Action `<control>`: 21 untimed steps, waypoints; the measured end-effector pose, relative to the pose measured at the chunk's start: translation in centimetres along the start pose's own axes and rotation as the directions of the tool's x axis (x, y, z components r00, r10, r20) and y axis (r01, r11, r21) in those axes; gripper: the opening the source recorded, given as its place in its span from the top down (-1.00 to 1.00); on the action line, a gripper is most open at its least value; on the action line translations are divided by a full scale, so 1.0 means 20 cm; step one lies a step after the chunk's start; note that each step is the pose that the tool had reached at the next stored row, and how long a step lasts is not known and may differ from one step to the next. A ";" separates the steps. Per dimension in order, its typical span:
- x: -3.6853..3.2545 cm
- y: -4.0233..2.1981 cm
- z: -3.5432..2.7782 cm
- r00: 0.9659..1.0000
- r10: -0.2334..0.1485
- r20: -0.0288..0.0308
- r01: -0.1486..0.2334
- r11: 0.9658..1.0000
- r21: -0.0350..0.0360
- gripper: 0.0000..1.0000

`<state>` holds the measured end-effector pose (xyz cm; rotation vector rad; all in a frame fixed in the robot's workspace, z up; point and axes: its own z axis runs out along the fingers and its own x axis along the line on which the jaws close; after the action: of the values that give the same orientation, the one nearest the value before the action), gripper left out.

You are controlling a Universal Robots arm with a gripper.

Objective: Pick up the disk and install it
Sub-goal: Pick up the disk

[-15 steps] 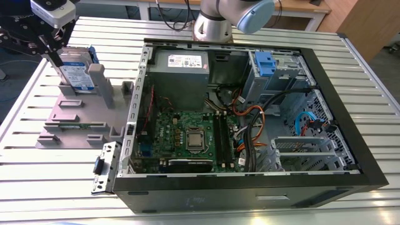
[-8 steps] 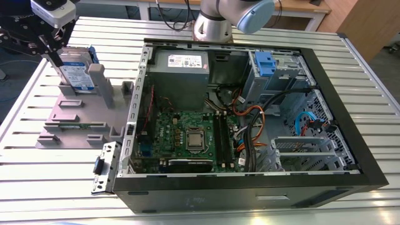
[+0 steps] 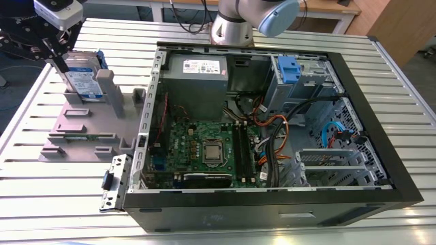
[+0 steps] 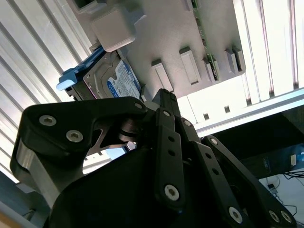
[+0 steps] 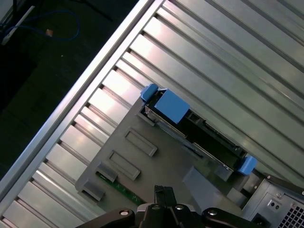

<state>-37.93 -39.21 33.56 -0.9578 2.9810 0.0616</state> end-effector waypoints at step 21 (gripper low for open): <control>0.000 0.000 0.000 1.000 -0.015 -0.001 0.015 1.000 0.000 0.79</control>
<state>-37.93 -39.21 33.57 -0.9806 2.9739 0.0617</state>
